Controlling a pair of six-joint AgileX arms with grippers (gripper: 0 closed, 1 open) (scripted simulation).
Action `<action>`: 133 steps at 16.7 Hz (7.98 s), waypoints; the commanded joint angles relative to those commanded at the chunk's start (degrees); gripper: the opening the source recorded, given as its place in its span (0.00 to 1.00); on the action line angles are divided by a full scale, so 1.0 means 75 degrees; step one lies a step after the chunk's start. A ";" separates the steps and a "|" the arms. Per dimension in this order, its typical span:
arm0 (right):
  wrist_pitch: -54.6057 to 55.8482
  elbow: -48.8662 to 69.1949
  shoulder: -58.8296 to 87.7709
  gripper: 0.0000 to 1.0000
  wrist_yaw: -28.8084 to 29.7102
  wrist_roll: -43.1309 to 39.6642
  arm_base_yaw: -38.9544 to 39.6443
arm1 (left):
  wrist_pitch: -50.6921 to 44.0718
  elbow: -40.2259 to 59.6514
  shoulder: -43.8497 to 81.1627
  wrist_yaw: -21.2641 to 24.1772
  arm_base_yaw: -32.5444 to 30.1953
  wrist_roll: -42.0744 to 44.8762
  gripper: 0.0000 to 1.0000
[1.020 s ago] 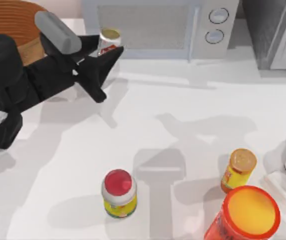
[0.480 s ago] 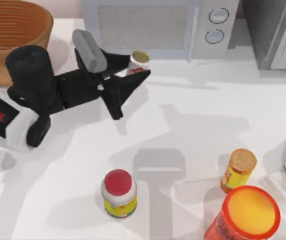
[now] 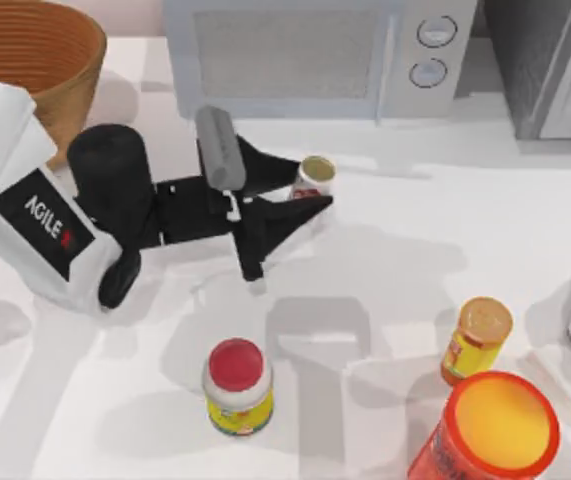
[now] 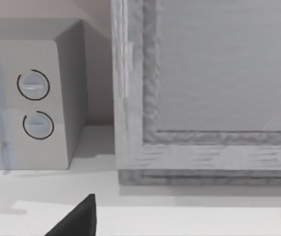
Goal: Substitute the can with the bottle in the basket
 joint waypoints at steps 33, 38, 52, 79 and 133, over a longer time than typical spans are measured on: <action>0.0000 0.0000 0.0000 1.00 0.0000 0.0000 0.0000 | 0.0681 0.1216 0.1800 0.1431 -0.0280 0.0010 1.00; 0.0000 0.0000 0.0000 1.00 0.0000 0.0000 0.0000 | 0.0681 0.1216 0.1800 0.1431 -0.0280 0.0010 1.00; 0.0000 0.0000 0.0000 1.00 0.0000 0.0000 0.0000 | -0.2220 -0.2773 -0.4245 -0.2677 0.0198 0.0173 1.00; 0.0000 0.0000 0.0000 1.00 0.0000 0.0000 0.0000 | -0.9836 -0.7174 -1.7222 -0.7787 0.2891 -0.0072 1.00; 0.0000 0.0000 0.0000 1.00 0.0000 0.0000 0.0000 | -0.8147 -0.3478 -0.6187 -0.5510 0.5726 0.1976 0.00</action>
